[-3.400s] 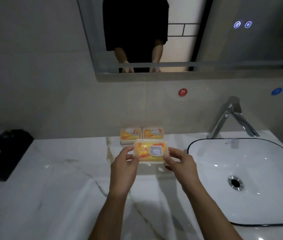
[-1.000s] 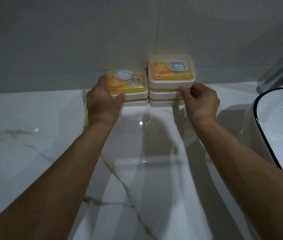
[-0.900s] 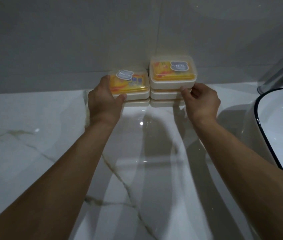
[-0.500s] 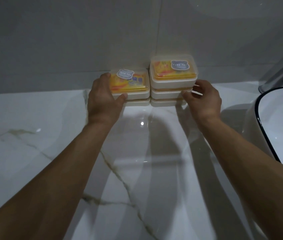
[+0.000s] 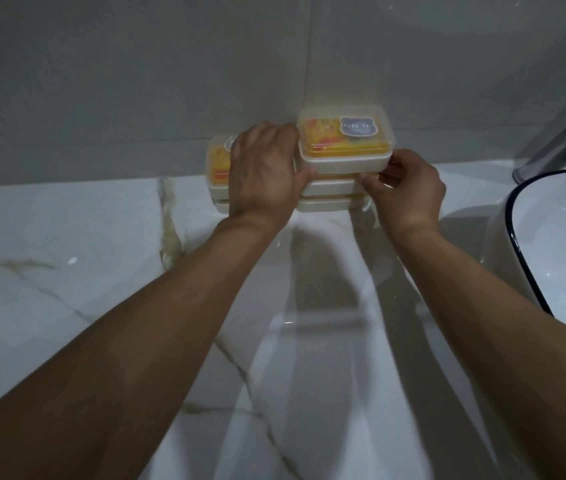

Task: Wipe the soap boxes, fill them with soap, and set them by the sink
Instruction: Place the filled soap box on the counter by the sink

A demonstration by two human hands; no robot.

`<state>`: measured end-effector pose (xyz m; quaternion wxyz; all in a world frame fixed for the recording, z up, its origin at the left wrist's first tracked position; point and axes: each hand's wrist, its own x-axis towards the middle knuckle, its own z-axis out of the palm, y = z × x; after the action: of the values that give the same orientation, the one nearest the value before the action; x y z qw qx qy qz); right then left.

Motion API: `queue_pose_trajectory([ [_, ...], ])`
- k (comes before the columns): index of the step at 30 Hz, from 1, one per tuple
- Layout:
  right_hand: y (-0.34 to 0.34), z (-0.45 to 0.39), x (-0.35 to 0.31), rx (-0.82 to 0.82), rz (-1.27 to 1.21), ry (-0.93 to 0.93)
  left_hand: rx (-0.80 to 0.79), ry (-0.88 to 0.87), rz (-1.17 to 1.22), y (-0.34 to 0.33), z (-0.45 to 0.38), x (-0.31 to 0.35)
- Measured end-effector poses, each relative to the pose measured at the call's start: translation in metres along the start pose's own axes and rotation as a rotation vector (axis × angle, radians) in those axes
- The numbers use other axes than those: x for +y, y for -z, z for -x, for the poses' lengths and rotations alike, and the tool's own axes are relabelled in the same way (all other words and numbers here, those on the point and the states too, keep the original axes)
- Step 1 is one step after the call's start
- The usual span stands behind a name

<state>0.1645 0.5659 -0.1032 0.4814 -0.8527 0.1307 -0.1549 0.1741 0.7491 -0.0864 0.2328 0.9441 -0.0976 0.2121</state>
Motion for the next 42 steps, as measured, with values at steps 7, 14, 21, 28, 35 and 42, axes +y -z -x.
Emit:
queue_pose_trajectory([
  [7,0.004,-0.001,-0.006,-0.040,0.091,0.025,-0.023,0.013,0.014,0.004,0.000,-0.002],
  [14,0.005,0.003,-0.012,-0.070,0.149,0.047,-0.086,0.052,0.066,0.008,-0.003,-0.005],
  [21,0.007,0.005,-0.013,-0.031,0.167,0.033,-0.111,0.051,-0.003,0.017,-0.003,-0.018],
  [28,-0.002,0.029,-0.036,0.087,0.344,0.512,-0.184,0.124,-0.111,0.044,0.015,-0.058],
  [35,-0.029,0.054,-0.053,-0.135,0.275,0.581,-0.168,0.123,0.035,0.037,0.015,-0.061],
  [42,-0.041,0.058,-0.042,-0.295,0.338,0.395,-0.179,0.057,-0.028,0.037,0.017,-0.066],
])
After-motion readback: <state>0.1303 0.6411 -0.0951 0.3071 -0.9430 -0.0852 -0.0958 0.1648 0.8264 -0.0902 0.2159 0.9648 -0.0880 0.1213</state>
